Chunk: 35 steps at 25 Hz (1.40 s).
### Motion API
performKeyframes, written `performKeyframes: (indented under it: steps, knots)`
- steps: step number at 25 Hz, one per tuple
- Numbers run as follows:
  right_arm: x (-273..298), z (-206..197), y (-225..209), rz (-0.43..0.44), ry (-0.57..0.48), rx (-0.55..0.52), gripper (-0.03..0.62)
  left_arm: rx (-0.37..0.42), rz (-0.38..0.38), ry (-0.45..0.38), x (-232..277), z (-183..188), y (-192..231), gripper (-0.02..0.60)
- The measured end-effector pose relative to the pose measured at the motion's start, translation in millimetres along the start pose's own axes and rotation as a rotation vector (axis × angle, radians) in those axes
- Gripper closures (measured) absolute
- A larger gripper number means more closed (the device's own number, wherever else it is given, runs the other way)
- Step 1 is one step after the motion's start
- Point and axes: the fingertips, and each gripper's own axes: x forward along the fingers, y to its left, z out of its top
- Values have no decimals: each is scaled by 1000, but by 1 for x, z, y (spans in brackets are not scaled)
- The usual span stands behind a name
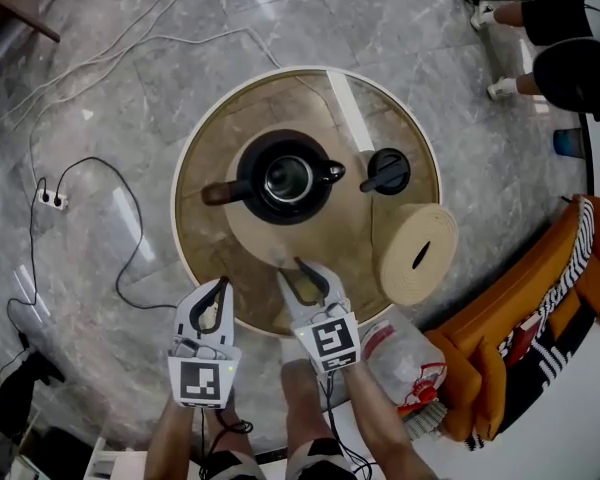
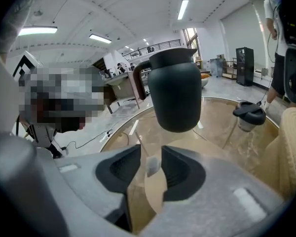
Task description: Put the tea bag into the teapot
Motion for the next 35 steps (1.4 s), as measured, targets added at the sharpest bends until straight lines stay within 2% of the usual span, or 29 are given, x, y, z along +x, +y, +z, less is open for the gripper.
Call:
performKeyframes:
  steps: [11,16,21,35]
  knots:
    - [26,-26,-4,1,45,14,465,-22,-3,18,9,-19,4,566]
    - [29,-30,-6,-17,50,-2,554,-28,7,24,10,-26,8,566]
    - [30,-34,-4,-20,56,-9,589,-45,13,27,9,-30,11,566]
    - [16,-16,5,-20,16,-8,592,-22,8,8,1,-17,12,566]
